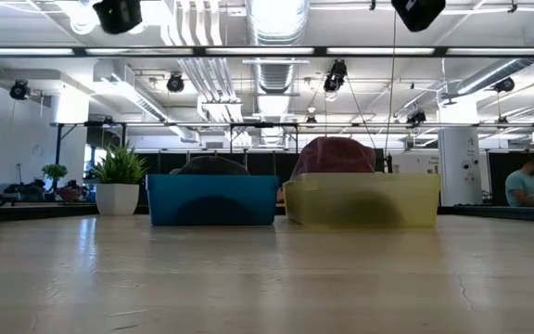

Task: Pick & Place hat
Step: Return to Home Position

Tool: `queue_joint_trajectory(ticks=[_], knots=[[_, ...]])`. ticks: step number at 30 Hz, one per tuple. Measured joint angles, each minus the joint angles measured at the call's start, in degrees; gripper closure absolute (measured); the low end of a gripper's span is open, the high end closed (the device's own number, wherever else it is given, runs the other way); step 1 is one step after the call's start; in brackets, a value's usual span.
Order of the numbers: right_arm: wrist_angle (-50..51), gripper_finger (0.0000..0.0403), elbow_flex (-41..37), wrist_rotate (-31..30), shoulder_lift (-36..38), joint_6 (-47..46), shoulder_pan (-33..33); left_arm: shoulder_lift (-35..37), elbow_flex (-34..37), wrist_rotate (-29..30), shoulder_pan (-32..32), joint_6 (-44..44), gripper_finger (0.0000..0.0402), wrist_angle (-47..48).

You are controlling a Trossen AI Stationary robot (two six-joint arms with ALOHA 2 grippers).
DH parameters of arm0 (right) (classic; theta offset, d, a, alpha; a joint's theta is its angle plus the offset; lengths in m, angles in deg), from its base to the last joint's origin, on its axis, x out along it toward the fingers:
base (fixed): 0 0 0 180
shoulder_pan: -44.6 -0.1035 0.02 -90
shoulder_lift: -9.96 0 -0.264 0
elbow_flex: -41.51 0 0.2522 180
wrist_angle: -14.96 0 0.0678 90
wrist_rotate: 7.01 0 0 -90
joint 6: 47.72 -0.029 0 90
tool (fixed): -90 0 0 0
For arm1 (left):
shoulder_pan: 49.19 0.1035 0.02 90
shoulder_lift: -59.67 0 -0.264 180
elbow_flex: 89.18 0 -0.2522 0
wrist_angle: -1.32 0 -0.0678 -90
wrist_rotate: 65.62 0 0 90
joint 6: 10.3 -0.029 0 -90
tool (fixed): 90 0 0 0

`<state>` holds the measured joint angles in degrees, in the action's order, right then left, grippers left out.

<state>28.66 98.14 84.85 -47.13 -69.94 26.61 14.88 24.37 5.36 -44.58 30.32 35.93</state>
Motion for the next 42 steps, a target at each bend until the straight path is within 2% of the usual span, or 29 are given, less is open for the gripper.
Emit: queue_joint_trajectory(ticks=[4, 7, 10, 13, 17, 18, 20, 24, 30, 36, 42], knots=[[-14.1, 0.0174, -8.2, 2.0, 3.5, -0.3, -1.3, 0.2, 3.7, -0.1, -3.9, -3.9, 0.0179, -12.2], [-20.6, 0.0174, -12.9, 1.5, 5.4, -0.5, -1.1, 1.0, 8.0, -0.1, -4.3, -5.8, 0.0179, -18.2], [-23.0, 0.0174, -15.9, -0.1, 7.7, -0.4, -1.2, 2.4, 13.5, -1.8, -4.3, -7.9, 0.0179, -22.6], [-22.8, 0.0174, -17.8, -5.9, 10.0, -0.3, -1.1, 5.2, 18.7, -3.5, -4.2, -9.3, 0.0179, -27.4], [-22.7, 0.0175, -20.3, -19.6, 12.5, -1.5, -0.8, 10.7, 25.3, -4.0, -3.0, -9.7, 0.0179, -30.2], [-22.8, 0.0174, -20.8, -21.3, 13.2, -4.9, -0.8, 12.2, 26.7, -4.0, -2.4, -9.7, 0.0179, -30.2], [-23.1, 0.0174, -22.2, -23.1, 14.3, -4.9, -0.5, 15.5, 29.2, -4.0, -0.8, -9.5, 0.0179, -30.5], [-25.8, 0.0175, -25.7, -22.9, 15.9, -3.0, 0.0, 21.7, 33.6, -4.0, 2.5, -9.0, 0.0179, -30.9], [-28.9, 0.017, -31.7, -23.0, 17.6, -5.3, 0.5, 27.9, 39.4, -3.9, 6.0, -8.2, 0.0179, -30.7], [-34.1, 0.017, -36.3, -23.0, 18.1, -6.6, 0.4, 32.1, 43.4, -3.9, 6.2, -5.0, 0.0179, -30.5], [-33.0, 0.0167, -38.3, -23.0, 17.8, -6.8, 0.4, 34.3, 44.2, -3.1, 6.2, -8.4, 0.0179, -31.4]])
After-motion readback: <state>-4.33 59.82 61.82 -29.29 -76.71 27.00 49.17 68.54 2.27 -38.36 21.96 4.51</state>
